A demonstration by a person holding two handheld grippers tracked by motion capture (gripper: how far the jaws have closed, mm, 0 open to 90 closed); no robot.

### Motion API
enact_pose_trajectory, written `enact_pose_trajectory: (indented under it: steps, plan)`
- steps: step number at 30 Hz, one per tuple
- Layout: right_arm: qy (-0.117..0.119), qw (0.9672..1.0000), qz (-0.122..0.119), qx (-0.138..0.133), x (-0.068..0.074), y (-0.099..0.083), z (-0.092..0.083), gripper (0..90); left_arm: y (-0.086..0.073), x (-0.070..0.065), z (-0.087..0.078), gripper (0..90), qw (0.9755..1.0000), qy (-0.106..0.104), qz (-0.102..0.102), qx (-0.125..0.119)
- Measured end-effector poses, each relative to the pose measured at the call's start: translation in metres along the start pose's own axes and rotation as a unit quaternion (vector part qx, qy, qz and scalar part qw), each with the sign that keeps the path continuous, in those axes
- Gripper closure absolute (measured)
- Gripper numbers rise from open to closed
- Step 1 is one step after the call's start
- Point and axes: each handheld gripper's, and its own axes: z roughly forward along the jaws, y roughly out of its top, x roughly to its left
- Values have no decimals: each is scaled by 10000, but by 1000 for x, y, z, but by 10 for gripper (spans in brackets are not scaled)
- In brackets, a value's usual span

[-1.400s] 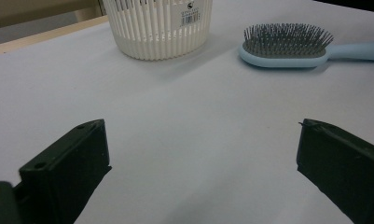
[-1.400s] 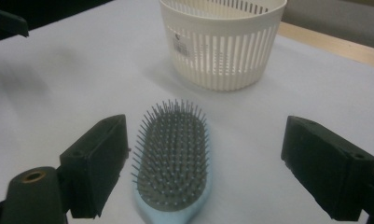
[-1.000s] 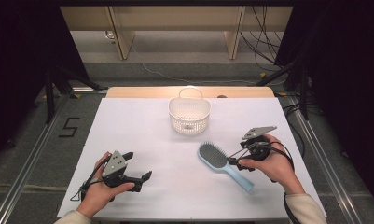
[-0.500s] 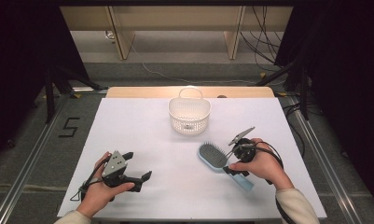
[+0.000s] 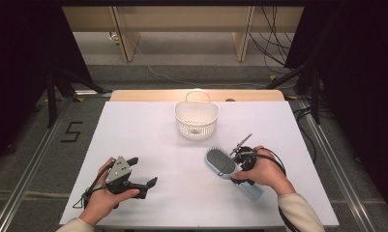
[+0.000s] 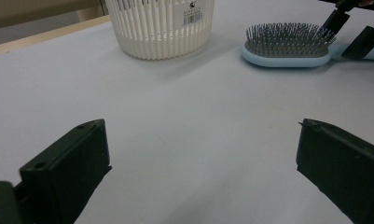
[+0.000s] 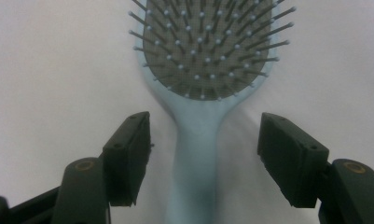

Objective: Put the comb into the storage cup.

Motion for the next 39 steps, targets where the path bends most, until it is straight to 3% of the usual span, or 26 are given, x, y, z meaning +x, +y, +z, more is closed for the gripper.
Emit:
enact_pose_trajectory:
  steps: [27,39]
  plan:
    - [-242,9983,-70,521,8,9,9,485,0,0,0,21,10000,-9,5,-7]
    - [-275,9969,49,739,12,15,10,560,0,0,-1,21,10000,-11,9,-7]
